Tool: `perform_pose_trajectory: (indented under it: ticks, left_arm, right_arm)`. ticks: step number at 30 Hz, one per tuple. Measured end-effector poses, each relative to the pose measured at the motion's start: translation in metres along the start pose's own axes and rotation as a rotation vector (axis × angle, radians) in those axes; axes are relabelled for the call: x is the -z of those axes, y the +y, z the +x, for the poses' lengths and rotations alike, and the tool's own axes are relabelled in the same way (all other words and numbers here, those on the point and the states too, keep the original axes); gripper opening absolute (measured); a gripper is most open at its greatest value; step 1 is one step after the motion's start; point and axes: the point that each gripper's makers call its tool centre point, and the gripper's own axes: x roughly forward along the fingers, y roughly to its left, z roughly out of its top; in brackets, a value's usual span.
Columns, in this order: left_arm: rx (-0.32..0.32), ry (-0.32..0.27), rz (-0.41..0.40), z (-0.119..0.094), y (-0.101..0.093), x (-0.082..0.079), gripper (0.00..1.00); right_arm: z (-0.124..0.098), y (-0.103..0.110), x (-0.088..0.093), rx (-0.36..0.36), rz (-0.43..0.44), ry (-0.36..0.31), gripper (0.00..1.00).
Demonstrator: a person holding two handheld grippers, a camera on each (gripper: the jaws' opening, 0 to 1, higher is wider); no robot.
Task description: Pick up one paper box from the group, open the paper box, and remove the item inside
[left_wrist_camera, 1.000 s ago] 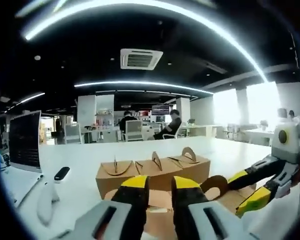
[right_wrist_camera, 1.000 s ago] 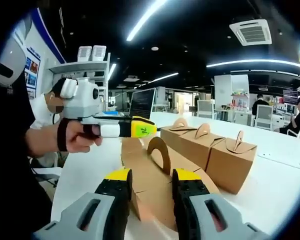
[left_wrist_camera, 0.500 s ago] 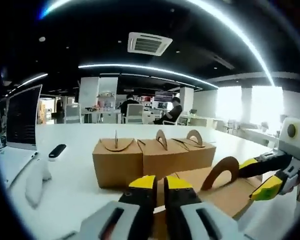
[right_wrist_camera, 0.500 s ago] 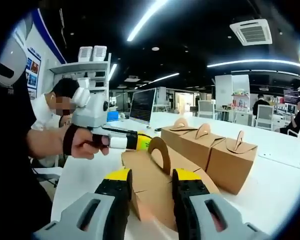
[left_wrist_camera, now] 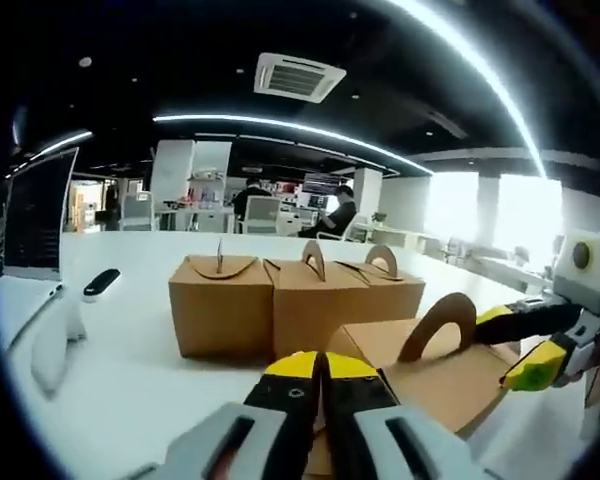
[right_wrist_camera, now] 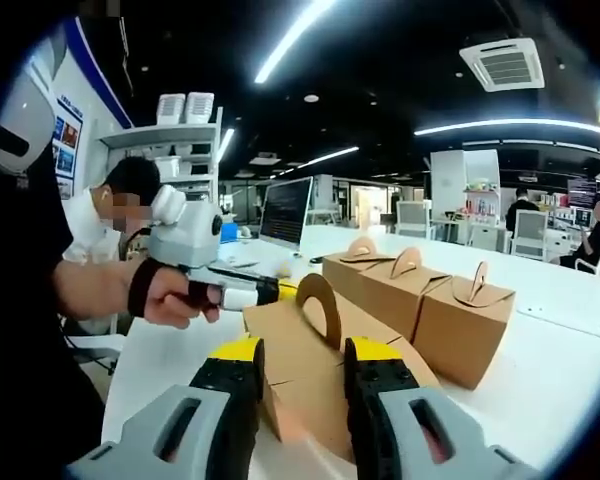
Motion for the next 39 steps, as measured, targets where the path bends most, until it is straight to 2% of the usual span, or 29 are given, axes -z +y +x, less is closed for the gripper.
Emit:
perform_pose_trajectory:
  ticks: [10, 19, 28, 37, 39]
  left_arm:
    - [0.041, 0.039, -0.066, -0.002, -0.006, 0.019, 0.04]
    - [0.05, 0.057, -0.064, -0.007, -0.018, 0.023, 0.04]
    - [0.041, 0.079, -0.081, -0.015, -0.021, 0.03, 0.04]
    - [0.066, 0.077, -0.095, -0.016, -0.016, 0.032, 0.04]
    - [0.066, 0.063, -0.136, -0.018, -0.011, 0.03, 0.06]
  right_arm:
    - [-0.001, 0.0, 0.0, -0.011, 0.002, 0.004, 0.33]
    - [-0.002, 0.0, 0.001, -0.026, 0.003, 0.001, 0.33]
    - [-0.004, 0.001, 0.002, -0.069, 0.002, 0.005, 0.32]
    - [-0.004, 0.001, 0.002, -0.084, 0.006, 0.001, 0.31]
    - [-0.005, 0.001, 0.002, -0.083, 0.008, 0.0, 0.31]
